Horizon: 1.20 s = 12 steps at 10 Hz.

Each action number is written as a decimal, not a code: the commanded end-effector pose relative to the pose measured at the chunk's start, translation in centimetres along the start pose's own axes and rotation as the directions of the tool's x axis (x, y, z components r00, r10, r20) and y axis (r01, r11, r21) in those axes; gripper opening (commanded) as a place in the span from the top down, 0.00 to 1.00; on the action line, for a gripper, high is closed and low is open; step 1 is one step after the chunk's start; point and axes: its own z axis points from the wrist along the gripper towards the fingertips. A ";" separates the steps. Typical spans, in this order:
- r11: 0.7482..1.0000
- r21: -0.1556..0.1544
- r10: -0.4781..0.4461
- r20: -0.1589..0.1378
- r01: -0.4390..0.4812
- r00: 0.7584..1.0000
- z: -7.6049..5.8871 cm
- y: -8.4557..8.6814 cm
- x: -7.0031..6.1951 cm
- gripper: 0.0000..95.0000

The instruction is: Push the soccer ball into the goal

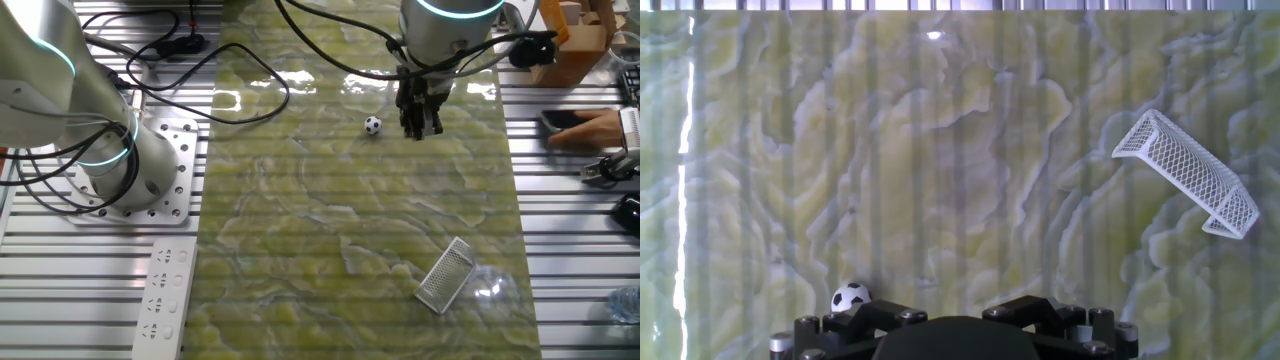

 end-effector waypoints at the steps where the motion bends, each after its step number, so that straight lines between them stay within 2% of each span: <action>1: 1.000 0.001 -0.014 0.004 0.014 1.000 0.0 0.0 0.0 1.00; 4: 1.000 0.001 0.019 0.009 -0.019 1.000 0.0 0.0 0.0 1.00; 5: 1.000 0.002 -0.013 0.012 0.013 1.000 0.0 0.0 0.0 1.00; 12: 0.999 0.001 0.036 0.012 -0.036 0.999 0.0 0.0 0.0 1.00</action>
